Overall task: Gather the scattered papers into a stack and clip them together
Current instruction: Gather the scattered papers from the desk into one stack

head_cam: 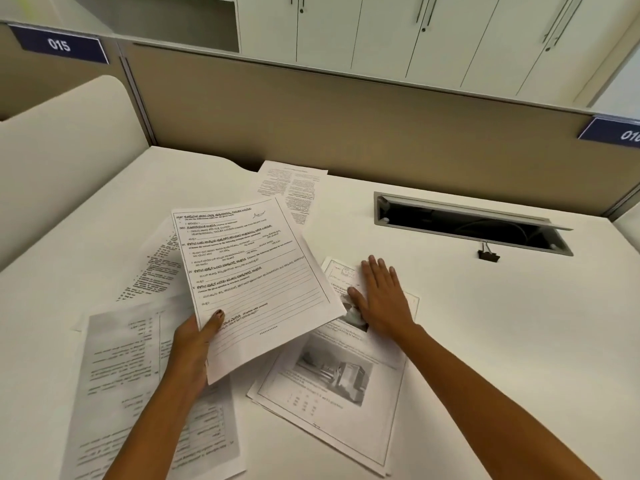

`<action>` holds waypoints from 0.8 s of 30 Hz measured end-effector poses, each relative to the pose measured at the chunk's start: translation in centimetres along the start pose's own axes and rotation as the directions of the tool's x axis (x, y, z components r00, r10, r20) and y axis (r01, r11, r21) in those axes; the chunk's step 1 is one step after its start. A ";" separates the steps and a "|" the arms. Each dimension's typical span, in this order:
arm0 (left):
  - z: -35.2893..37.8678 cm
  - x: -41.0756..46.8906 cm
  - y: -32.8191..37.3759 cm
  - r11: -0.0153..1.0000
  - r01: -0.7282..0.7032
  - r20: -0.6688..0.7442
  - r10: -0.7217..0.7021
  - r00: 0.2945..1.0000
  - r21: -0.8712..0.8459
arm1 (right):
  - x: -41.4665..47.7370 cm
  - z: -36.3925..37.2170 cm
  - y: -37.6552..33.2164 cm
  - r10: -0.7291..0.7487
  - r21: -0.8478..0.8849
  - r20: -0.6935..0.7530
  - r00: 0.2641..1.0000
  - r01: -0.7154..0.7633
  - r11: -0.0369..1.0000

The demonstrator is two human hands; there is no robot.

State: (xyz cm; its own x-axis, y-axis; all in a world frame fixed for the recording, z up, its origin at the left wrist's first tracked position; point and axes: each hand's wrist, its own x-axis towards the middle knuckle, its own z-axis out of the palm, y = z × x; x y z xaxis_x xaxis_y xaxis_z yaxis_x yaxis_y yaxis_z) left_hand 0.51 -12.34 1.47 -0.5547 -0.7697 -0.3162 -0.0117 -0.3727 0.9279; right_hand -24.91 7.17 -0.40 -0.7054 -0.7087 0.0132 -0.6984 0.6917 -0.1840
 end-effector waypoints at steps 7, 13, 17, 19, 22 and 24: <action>0.0 2.3 0.0 0.999 0.013 -0.044 -0.015 0.999 -0.044 | 9.0 0.3 -6.1 -0.167 -0.033 0.076 0.983 0.170 0.985; -0.4 3.6 0.1 0.997 0.009 -0.070 -0.015 0.997 -0.079 | 14.8 1.3 -9.7 -0.290 -0.054 0.113 0.950 0.298 0.953; -0.9 4.1 0.2 0.997 0.002 -0.082 -0.009 0.997 -0.079 | 15.7 2.0 -9.6 -0.343 -0.019 0.122 0.931 0.348 0.937; -1.0 4.1 0.5 0.996 -0.006 -0.079 -0.001 0.997 -0.084 | 15.5 1.8 -8.8 -0.349 0.038 0.030 0.937 0.348 0.937; -1.0 4.3 0.7 0.996 -0.013 -0.086 0.005 0.996 -0.086 | 14.5 1.4 -6.2 -0.321 0.112 -0.194 0.927 0.346 0.931; -0.9 4.2 0.8 0.998 -0.022 -0.092 0.016 0.996 -0.066 | 13.4 0.7 -4.0 -0.262 0.111 -0.334 0.905 0.314 0.943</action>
State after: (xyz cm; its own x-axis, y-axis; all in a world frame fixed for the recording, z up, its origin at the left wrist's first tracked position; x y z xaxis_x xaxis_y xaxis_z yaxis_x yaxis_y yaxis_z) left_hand -1.07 -16.36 0.65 -0.4758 -0.8198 -0.3185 0.0555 -0.3894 0.9194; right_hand -31.45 -5.16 -0.20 -0.4963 -0.7763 0.3886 -0.8664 0.4147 -0.2782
